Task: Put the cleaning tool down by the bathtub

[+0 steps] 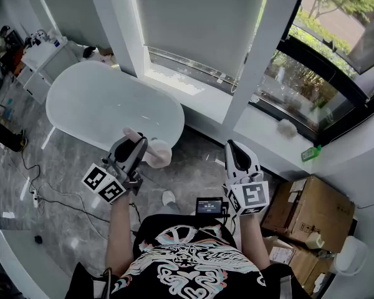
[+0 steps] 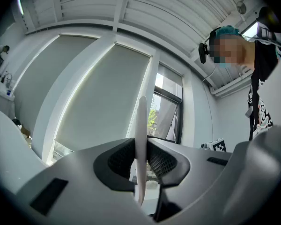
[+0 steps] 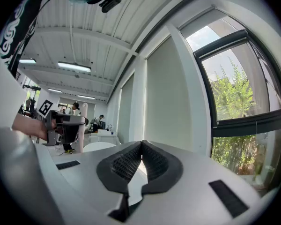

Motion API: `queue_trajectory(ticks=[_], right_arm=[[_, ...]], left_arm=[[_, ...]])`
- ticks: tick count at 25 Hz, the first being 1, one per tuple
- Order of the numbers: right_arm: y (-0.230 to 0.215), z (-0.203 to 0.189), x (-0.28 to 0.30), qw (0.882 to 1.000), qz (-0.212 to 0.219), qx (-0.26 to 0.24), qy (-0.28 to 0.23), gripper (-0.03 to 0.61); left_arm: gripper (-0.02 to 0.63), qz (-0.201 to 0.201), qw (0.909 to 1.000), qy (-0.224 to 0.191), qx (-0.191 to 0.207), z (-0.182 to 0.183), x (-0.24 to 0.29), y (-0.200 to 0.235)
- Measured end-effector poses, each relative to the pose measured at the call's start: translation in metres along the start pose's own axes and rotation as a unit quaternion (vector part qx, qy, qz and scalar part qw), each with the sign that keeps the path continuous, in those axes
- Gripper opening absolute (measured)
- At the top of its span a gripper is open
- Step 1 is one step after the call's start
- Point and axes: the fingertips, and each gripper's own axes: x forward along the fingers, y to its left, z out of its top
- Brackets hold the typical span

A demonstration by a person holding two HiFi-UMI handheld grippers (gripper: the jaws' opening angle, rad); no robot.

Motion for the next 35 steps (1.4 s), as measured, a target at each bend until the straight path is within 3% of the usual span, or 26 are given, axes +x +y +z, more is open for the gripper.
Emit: queue_trajectory(ticks=[10,24,35], right_arm=[[-0.003,-0.003,0.008,1.000,0.004,-0.003,0.003,0.028],[-0.022,-0.021,0.011,0.999,-0.021,0.006,0.023,0.028],[-0.056,-0.035,0.070,0.999,-0.037,0.013,0.031,0.028]], left_arm=[[0.084,-0.008,0.9999,-0.010,-0.003,0.002,0.006,0.000],[0.084,-0.012,0.9997,-0.015,-0.013,-0.004,0.025,0.009],[0.084,-0.013,0.9995,-0.008,-0.029,-0.017,0.076,0.075]])
